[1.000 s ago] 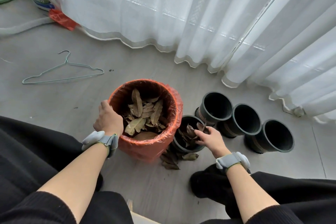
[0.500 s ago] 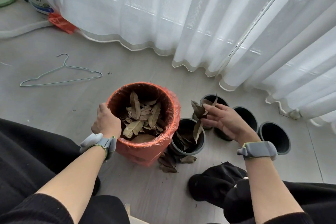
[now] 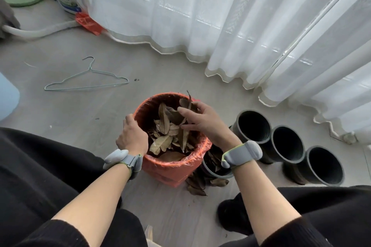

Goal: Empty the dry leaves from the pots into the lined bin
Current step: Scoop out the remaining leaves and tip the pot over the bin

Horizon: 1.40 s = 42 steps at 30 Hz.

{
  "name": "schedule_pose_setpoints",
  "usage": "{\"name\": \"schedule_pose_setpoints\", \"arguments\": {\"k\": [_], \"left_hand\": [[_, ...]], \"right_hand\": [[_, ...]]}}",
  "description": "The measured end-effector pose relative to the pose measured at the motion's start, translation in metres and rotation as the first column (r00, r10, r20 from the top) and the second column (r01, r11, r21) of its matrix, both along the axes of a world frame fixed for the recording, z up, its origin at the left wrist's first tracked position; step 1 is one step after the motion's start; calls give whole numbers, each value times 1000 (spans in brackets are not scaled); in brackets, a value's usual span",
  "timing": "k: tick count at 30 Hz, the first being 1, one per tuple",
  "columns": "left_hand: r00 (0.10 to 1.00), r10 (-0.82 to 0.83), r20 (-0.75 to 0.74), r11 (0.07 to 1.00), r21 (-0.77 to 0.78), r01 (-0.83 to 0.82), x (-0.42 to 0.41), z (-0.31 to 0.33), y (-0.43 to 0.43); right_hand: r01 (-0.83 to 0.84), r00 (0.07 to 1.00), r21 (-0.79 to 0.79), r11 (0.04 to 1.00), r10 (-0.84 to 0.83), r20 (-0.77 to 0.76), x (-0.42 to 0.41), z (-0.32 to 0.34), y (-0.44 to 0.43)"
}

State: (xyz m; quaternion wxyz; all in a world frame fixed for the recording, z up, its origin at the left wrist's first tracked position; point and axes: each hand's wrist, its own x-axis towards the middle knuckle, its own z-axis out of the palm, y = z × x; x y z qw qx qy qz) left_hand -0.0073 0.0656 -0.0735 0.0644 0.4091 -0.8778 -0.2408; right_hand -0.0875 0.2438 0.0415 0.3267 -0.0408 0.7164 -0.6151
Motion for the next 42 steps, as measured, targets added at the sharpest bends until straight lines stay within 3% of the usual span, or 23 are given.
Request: {"name": "schedule_pose_setpoints", "arguments": {"k": [5,7,11,13,15,17,20,24,28,34,42], "left_hand": [[1000,-1,-3,1000,0,1,2,1,-4],[1000,4,-17,1000,-14,-4,3,0,-6],[1000,22,-13,1000,-11,-22,0,-6,-6],[999,33,-11,999,-13,-33,1,-7,-7],[999,38,-14,999,-20,-38,2,-8,-9],[999,38,-19,999,-16,-38,1,-8,-8],[999,32,-17,999,-8,-32,0,-6,-4],[999,23,-22,1000,-20,-23,-1,-4,-1],[1000,13,-24,999,-29,-14,1,-4,-1],[1000,22,-12,999,-47,-22,2,-4,-7],[999,38,0,998,-42,-38,0,-8,-7]], "right_hand": [[-101,991,359,928,127,-50,7,-48,-3],[-73,987,354,933,120,-111,2,-53,1],[215,967,72,974,-202,-157,-23,-52,27],[379,909,65,923,-359,-213,-33,-58,50],[470,876,187,862,-430,-220,-36,-79,73],[425,905,413,806,-379,-192,-29,-107,95],[182,983,688,702,-149,-108,-5,-145,114],[-96,993,792,603,111,37,15,-177,104],[-99,980,843,528,197,-9,13,-198,94],[-12,969,845,535,215,-123,9,-197,94],[156,961,693,703,56,-272,16,-173,112]]}}
